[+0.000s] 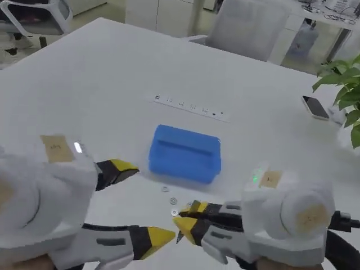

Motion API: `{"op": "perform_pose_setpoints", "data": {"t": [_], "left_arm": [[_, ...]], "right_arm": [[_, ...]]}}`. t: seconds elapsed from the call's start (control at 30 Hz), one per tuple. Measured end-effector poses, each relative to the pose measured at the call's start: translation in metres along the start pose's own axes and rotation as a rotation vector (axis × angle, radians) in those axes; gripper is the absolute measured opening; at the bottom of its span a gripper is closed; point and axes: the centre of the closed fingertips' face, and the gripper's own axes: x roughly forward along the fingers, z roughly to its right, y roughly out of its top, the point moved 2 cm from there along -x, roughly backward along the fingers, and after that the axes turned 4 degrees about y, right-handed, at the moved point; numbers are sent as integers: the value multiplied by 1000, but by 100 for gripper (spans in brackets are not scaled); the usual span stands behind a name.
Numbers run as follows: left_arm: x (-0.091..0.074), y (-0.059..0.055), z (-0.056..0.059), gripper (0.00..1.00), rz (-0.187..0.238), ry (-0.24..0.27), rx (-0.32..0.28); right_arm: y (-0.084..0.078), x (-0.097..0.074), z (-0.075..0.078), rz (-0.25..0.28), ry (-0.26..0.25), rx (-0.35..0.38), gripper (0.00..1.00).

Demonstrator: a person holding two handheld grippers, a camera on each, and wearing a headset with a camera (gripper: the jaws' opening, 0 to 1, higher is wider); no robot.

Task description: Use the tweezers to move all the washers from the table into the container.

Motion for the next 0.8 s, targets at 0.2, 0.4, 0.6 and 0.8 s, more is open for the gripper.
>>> {"op": "perform_pose_setpoints", "data": {"t": [0.2, 0.4, 0.6, 0.8], "left_arm": [[-13, -32, -17, 83, -6, 192, -87], [-12, -49, -23, 85, -2, 268, -147], [-9, -56, -25, 93, 32, 308, -200], [-7, -58, -28, 99, 50, 339, -207]], "right_arm": [[12, 14, 28, 64, -19, 66, 3], [21, 28, 58, 96, -61, 79, 3], [21, 43, 80, 108, -87, 101, 3], [21, 59, 97, 116, -95, 129, 3]]}}
